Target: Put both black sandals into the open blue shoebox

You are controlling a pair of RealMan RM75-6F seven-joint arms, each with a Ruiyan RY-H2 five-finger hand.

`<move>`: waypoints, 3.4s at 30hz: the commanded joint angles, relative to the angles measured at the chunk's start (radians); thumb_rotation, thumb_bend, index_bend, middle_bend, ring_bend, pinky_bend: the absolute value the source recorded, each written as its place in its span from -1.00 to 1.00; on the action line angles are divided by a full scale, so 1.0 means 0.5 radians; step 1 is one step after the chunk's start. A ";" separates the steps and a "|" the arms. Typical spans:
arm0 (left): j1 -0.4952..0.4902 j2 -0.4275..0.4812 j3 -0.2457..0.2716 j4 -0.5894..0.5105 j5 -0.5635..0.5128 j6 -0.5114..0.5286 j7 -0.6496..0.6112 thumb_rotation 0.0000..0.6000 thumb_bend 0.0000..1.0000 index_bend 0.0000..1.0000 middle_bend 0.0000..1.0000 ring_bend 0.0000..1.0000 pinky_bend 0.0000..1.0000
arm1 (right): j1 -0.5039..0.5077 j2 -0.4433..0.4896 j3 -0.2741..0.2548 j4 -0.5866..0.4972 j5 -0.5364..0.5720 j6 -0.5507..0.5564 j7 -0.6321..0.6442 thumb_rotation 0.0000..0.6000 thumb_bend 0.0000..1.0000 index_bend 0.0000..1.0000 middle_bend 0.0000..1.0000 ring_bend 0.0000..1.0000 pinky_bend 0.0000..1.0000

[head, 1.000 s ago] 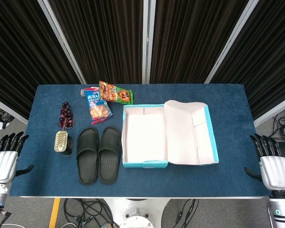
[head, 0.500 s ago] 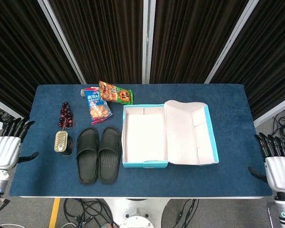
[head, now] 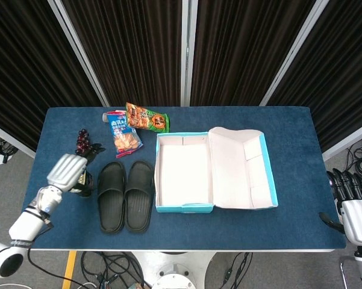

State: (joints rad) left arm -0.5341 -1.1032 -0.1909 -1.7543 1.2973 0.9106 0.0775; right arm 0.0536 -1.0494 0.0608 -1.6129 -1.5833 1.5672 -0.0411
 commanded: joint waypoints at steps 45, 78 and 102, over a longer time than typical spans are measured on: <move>-1.048 -0.874 0.261 0.376 -2.002 -0.235 0.782 1.00 -1.00 -0.19 -0.20 0.70 0.71 | -0.005 0.003 -0.029 0.147 0.043 -0.072 0.207 1.00 -0.95 -1.00 -0.86 -1.00 -1.00; -0.321 -0.319 -0.136 -0.156 -1.045 0.396 -0.238 1.00 -1.00 0.08 0.13 0.76 0.77 | -0.003 0.035 -0.004 0.096 -0.011 0.003 0.151 1.00 -0.94 -1.00 -0.86 -1.00 -1.00; -0.913 -1.472 -0.506 1.373 -0.148 0.024 -1.496 1.00 -1.00 0.06 0.09 0.53 0.43 | 0.005 0.146 0.006 -0.103 0.038 -0.044 -0.047 1.00 -0.93 -1.00 -0.86 -1.00 -1.00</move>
State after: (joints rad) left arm -0.9431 -1.7760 -0.4291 -1.1392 1.1928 0.9288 -0.6360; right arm 0.0564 -0.9773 0.0638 -1.6634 -1.5650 1.5461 -0.0640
